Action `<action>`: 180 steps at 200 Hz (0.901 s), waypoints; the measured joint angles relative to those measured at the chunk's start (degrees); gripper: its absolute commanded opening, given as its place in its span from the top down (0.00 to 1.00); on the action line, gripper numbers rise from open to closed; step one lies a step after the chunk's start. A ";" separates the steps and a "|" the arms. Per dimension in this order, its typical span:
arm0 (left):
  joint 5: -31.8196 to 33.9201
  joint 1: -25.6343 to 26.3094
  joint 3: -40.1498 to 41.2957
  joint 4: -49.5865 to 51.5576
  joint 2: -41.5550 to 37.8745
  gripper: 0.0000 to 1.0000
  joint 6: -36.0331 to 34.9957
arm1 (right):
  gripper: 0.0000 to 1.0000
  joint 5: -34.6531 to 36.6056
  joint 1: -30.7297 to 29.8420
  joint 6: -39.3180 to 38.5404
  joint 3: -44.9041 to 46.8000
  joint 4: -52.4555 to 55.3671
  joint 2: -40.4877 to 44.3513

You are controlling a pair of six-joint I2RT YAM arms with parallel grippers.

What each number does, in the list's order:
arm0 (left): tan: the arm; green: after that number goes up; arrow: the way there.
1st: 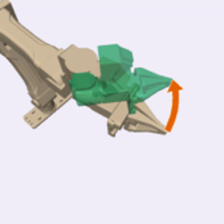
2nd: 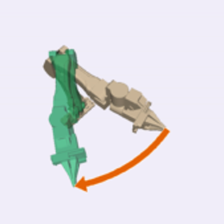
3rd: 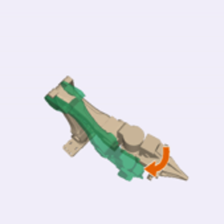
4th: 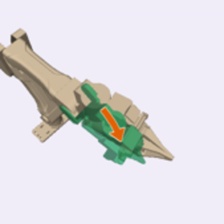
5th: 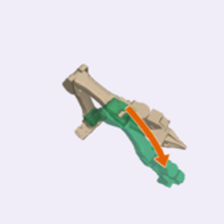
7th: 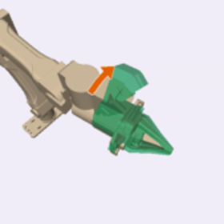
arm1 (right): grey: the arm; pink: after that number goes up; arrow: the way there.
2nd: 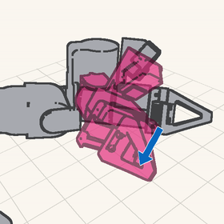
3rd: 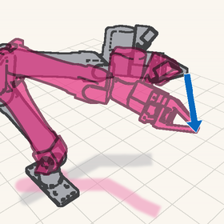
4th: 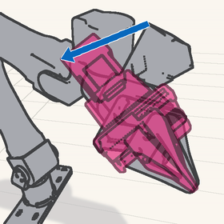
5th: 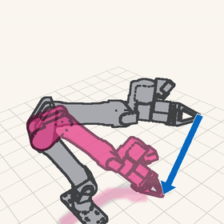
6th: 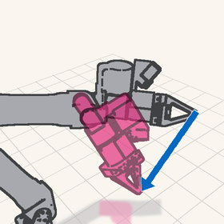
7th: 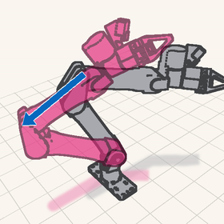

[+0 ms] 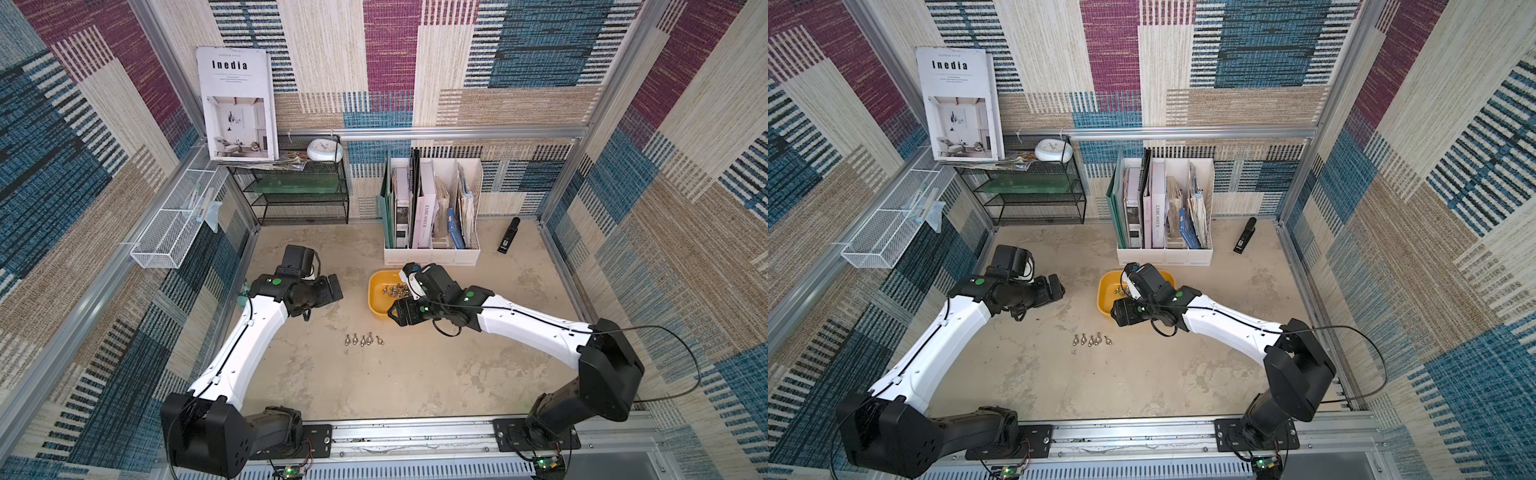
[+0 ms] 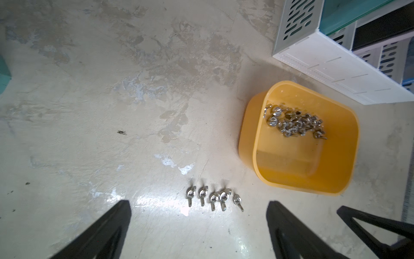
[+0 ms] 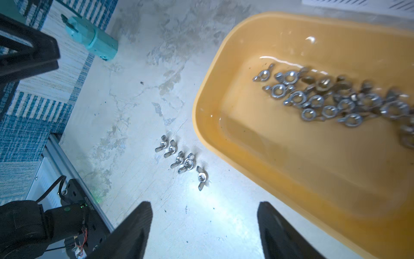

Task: Take out the wing nut from the storage box
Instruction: Adjust the wing nut at the center of the board, then pick up the wing nut from the storage box.

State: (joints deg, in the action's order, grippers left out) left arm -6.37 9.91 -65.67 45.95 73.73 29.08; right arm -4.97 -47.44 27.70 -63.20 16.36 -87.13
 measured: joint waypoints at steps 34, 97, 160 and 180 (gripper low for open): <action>-1.92 1.64 -1.29 -1.95 2.91 0.11 2.01 | 0.01 2.21 3.32 -1.70 2.91 -0.20 4.92; -2.51 10.58 -9.18 -3.04 15.28 0.42 3.74 | 0.01 2.80 11.45 -5.33 6.19 -0.76 9.77; -0.31 17.73 -19.93 -2.03 30.08 0.62 -3.82 | 0.01 -1.88 16.92 -7.78 6.32 -1.79 10.69; 1.38 17.97 -22.82 -1.16 34.53 0.63 -6.25 | 0.01 -4.66 17.33 -8.63 6.32 -2.25 10.73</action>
State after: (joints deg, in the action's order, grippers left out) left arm -4.99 27.88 -88.49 44.80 108.27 22.83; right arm -9.63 -30.11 19.07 -56.88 14.11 -76.40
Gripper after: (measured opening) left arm 0.377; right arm 0.990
